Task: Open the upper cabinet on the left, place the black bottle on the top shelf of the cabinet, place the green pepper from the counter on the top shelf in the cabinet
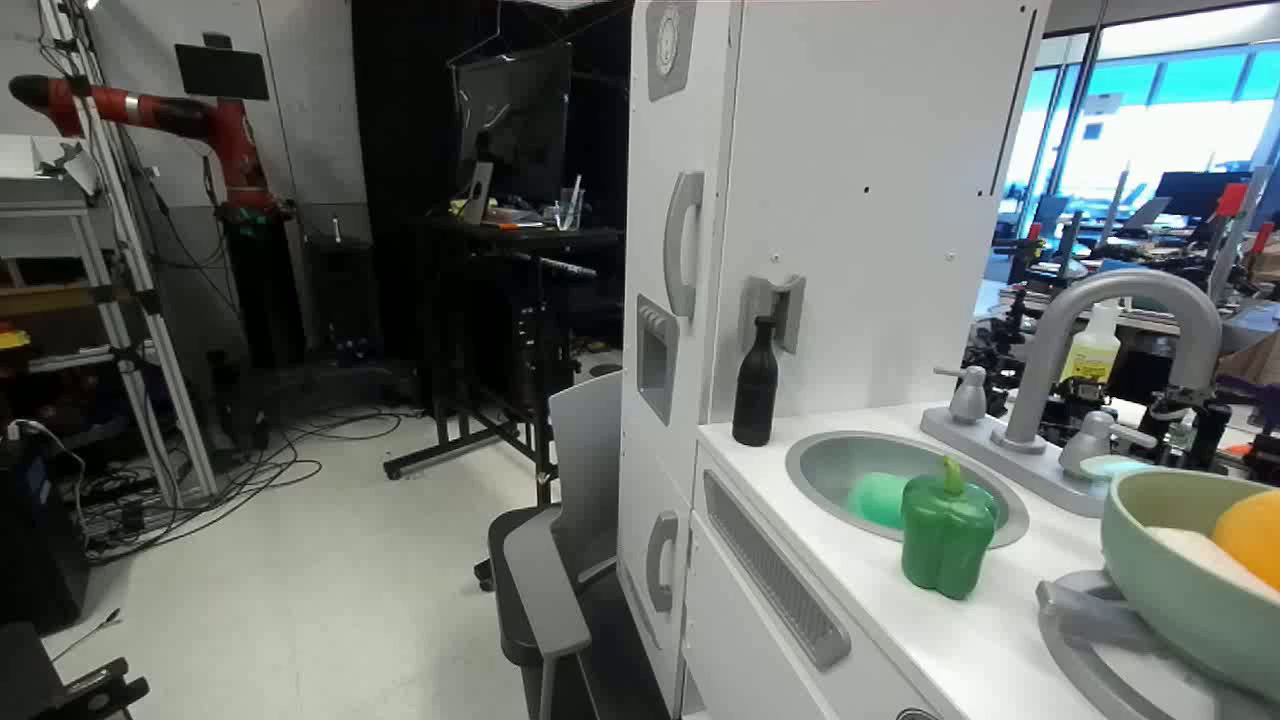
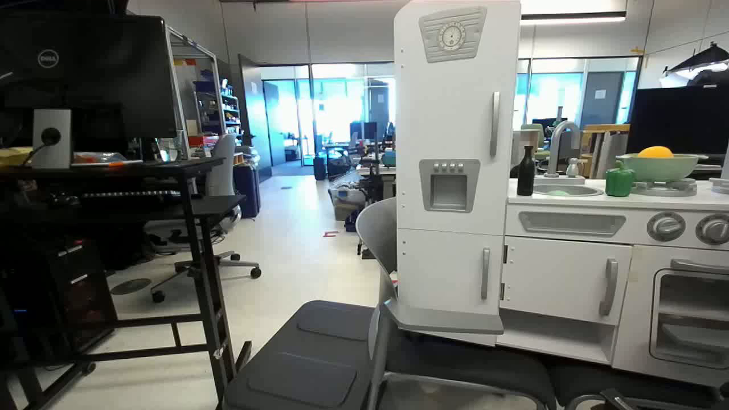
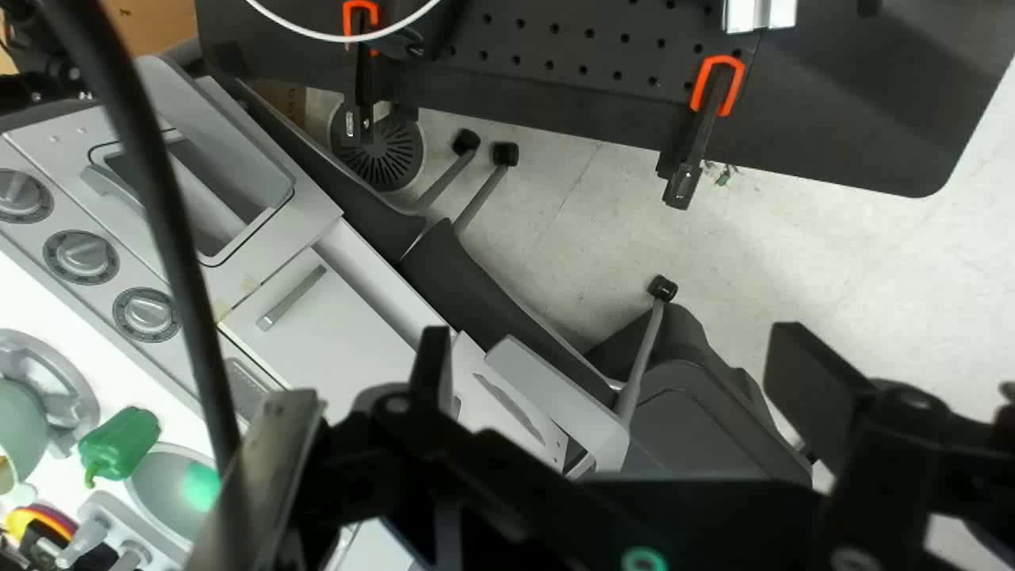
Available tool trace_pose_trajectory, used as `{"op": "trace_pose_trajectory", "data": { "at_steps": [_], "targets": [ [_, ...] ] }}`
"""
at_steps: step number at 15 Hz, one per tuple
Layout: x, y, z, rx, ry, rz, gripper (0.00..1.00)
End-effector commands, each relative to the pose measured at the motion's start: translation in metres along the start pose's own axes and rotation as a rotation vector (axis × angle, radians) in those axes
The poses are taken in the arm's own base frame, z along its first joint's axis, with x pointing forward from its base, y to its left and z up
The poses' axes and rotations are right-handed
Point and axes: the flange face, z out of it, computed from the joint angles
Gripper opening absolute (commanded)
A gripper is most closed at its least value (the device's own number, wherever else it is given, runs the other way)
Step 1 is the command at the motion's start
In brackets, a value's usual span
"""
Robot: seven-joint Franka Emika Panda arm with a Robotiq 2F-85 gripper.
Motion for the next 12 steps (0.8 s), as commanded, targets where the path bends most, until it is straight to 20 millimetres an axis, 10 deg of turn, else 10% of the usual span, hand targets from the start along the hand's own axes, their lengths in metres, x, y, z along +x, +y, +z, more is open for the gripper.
{"op": "trace_pose_trajectory", "data": {
  "at_steps": [1,6,12],
  "targets": [
    [0.000,0.000,0.001,-0.001,-0.005,0.000,1.00],
    [-0.001,0.000,0.003,-0.001,-0.011,-0.001,1.00],
    [0.055,0.033,0.009,-0.053,0.052,0.071,1.00]
  ]
}}
